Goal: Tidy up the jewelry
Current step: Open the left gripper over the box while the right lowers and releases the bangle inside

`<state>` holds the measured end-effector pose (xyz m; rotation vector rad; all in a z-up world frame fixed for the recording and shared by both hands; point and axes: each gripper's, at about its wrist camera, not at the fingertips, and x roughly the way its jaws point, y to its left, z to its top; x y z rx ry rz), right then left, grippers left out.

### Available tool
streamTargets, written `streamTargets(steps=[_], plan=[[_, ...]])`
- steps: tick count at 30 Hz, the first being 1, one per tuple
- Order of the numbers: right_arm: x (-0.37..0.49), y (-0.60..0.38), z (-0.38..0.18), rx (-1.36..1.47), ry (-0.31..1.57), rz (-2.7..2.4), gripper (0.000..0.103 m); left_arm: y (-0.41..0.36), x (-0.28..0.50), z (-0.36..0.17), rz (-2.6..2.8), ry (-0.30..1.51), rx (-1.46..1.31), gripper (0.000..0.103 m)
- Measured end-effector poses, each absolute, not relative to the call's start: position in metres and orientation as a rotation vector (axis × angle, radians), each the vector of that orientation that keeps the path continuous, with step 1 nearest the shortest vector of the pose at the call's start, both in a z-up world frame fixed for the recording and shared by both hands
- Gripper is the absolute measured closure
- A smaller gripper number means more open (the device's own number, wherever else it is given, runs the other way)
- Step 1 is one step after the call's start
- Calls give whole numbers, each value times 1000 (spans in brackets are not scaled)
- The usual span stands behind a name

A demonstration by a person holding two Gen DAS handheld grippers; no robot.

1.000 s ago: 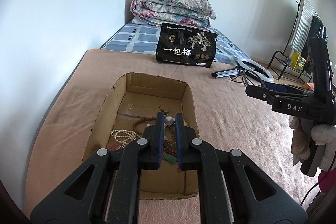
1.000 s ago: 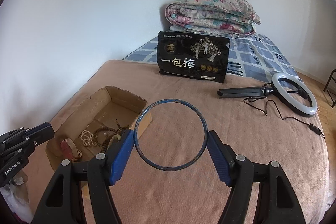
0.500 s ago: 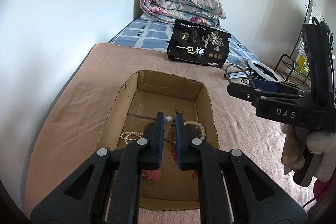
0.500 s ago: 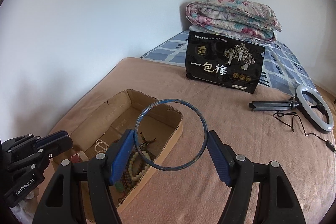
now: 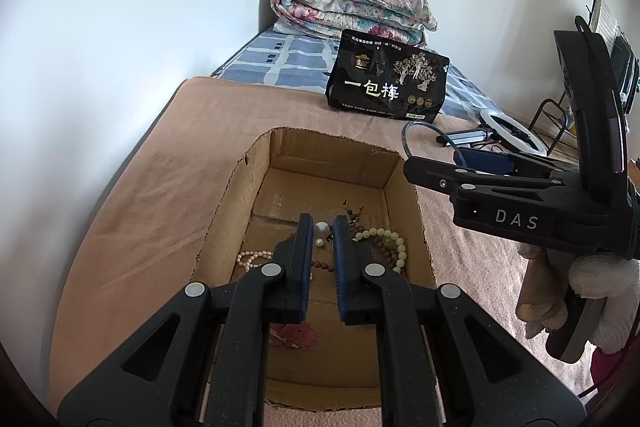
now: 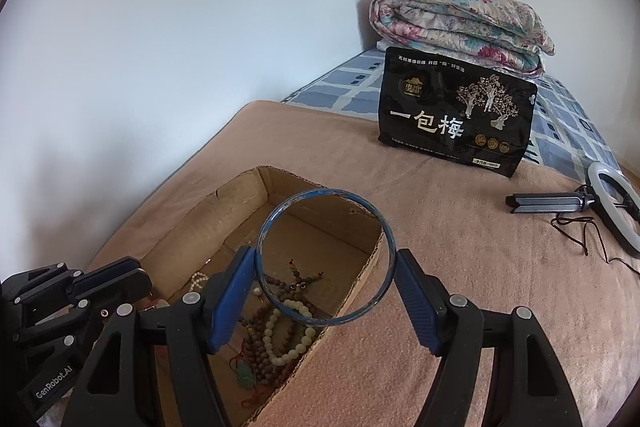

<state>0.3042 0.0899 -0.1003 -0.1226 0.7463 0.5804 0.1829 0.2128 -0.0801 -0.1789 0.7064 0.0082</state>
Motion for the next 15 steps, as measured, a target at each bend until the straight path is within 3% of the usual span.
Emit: streamTargets(steps=[10, 12, 14, 15], plan=[[307, 98, -104, -122, 747, 604, 30, 216, 185, -84, 17, 709, -187, 95], [306, 98, -104, -120, 745, 598, 23, 215, 185, -84, 21, 709, -185, 94], [306, 96, -102, -110, 738, 593, 14, 214, 185, -84, 23, 708, -183, 69], [306, 95, -101, -106, 735, 591, 13, 214, 184, -84, 26, 704, -182, 64]])
